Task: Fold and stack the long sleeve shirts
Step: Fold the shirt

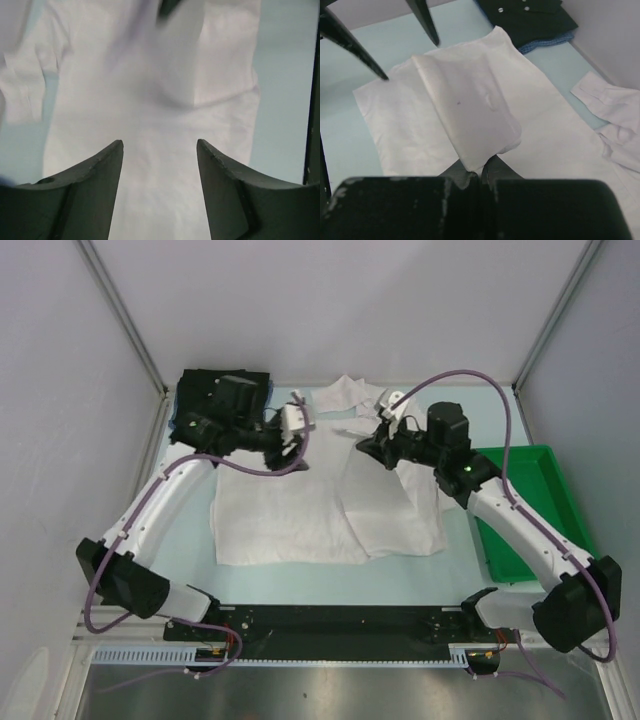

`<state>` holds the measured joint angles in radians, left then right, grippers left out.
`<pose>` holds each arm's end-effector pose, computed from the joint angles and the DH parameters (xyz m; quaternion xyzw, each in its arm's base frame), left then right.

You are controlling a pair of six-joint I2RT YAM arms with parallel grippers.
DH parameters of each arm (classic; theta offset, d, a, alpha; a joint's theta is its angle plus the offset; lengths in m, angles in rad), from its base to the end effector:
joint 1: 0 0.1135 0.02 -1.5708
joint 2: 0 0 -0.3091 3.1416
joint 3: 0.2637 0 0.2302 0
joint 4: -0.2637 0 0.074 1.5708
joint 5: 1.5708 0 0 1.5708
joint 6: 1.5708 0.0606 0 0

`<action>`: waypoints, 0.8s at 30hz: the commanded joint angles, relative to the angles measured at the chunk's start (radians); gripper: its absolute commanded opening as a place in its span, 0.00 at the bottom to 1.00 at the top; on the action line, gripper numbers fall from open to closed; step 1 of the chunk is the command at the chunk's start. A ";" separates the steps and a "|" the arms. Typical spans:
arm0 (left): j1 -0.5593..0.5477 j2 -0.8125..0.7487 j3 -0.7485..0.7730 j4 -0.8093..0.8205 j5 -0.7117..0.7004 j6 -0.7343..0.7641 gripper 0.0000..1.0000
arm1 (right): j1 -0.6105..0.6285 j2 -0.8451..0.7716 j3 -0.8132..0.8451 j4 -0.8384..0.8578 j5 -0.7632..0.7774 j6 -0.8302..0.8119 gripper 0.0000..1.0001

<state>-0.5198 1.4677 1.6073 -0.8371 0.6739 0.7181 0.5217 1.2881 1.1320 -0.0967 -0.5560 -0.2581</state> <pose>0.2355 -0.1783 0.4334 0.6101 0.6154 -0.2586 0.4268 0.2304 0.1693 0.4037 -0.4444 0.6393 0.2925 0.5552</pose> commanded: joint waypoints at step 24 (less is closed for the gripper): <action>0.333 -0.474 -1.172 0.039 -0.527 0.552 0.52 | -0.120 -0.473 -0.094 -0.185 0.036 0.062 0.00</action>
<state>-0.1936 0.9874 0.4797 -0.8989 0.2291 1.1988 0.4042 0.8478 1.0187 -0.2695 -0.5591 -0.2092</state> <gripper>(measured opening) 0.545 0.010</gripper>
